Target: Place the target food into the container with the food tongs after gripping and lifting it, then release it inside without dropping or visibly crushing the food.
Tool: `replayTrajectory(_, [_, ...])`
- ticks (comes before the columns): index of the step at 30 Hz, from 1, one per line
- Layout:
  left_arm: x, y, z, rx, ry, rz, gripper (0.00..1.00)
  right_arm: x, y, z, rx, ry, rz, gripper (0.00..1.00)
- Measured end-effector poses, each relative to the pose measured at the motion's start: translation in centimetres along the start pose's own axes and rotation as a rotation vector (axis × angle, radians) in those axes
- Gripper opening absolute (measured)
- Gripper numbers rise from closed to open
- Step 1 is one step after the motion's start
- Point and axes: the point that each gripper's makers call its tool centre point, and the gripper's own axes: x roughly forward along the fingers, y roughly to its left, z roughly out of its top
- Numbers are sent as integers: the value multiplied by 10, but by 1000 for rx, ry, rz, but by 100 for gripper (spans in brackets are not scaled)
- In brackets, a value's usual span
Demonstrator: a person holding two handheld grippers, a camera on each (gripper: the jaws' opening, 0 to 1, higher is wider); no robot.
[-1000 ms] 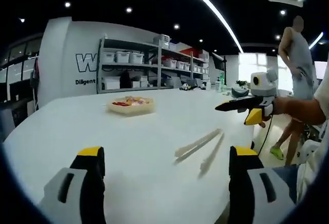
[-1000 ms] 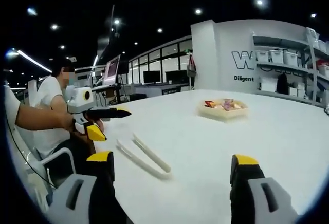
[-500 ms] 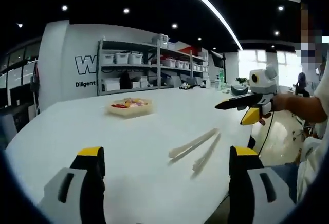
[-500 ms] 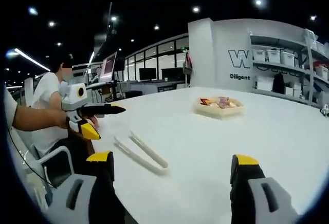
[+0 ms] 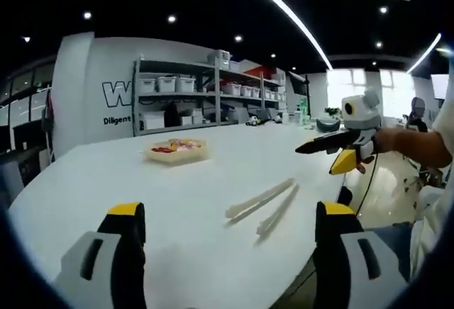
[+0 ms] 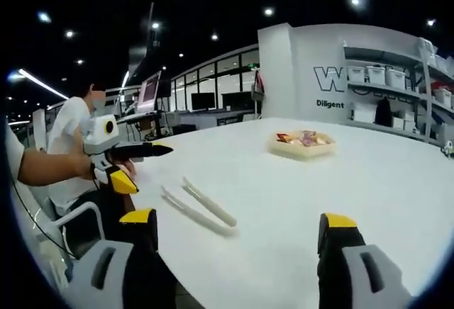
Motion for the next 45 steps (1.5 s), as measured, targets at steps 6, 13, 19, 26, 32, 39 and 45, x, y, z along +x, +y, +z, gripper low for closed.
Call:
replayTrajectory(6, [0, -4, -3, -5, 0, -12, 97, 0, 6, -4, -10, 12, 10, 90])
replayTrajectory(13, [-3, -4, -4, 1, -2, 18, 97, -2, 8, -5, -12, 15, -6, 88])
replayTrajectory(19, [0, -9, -2, -17, -14, 17, 96, -5, 8, 3, -12, -7, -27, 87])
replayTrajectory(26, [9, -18, -9, 25, 23, -2, 92, 2, 21, -9, 9, 27, 53, 75])
replayTrajectory(32, [10, -22, -18, 72, 74, -25, 77, 10, 25, -14, -22, 45, 73, 61])
replayTrajectory(39, [12, 5, -20, 141, 103, 75, 74, 16, 21, -21, -74, 86, 66, 42])
replayTrajectory(45, [11, 16, -19, 122, 103, 104, 73, 21, 21, -23, -82, 97, 92, 28])
